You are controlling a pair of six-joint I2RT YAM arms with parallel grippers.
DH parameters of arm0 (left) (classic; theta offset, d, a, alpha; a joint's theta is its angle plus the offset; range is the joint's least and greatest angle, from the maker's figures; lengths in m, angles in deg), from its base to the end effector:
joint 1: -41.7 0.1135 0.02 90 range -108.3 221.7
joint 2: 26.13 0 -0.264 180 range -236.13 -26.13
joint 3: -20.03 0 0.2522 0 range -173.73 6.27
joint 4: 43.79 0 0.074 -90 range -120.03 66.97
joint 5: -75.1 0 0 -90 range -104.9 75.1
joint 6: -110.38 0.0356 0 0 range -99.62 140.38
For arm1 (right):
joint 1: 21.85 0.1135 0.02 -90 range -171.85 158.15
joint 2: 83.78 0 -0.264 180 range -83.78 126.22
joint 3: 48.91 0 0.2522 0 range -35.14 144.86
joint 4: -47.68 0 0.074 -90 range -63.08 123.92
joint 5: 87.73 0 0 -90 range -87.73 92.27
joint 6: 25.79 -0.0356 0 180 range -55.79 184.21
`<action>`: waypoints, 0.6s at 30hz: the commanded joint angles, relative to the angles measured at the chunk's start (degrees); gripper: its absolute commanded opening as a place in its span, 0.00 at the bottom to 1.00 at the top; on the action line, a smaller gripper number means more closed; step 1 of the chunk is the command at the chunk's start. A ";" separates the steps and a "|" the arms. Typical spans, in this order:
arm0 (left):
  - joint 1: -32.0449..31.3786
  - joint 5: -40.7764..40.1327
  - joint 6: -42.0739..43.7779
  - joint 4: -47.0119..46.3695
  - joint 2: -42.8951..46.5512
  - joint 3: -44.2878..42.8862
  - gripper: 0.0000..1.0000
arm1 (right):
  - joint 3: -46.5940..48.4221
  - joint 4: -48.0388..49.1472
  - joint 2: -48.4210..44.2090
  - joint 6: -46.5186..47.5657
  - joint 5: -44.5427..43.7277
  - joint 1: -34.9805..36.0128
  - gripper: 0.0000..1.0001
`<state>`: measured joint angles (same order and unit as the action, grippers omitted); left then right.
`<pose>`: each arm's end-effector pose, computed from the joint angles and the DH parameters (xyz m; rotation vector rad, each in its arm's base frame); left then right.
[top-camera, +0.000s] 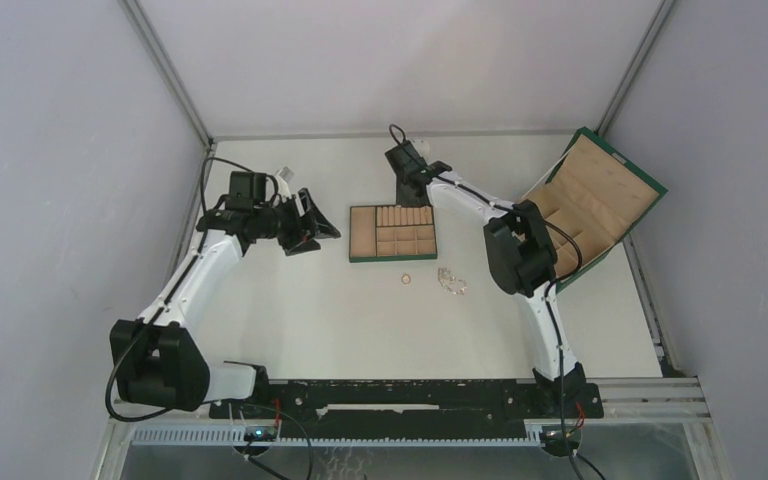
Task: Organize the mixed jewelry
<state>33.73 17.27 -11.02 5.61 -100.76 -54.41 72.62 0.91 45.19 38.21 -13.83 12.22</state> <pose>0.2645 -0.0562 0.2879 -0.2466 2.4893 -0.9837 0.4192 0.2716 0.1983 -0.0611 2.4661 0.0965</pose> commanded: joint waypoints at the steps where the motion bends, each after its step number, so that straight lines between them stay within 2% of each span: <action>1: 0.14 1.08 1.77 0.56 -1.54 -2.06 0.70 | 2.72 -0.73 0.40 1.97 0.51 0.07 0.00; 18: 0.11 1.32 1.98 0.60 -3.59 -2.77 0.70 | -4.32 2.49 -1.32 3.47 1.33 -0.17 0.00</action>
<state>33.73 17.29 -10.49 6.66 -104.32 -54.59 69.89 1.21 45.89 39.96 -12.12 12.24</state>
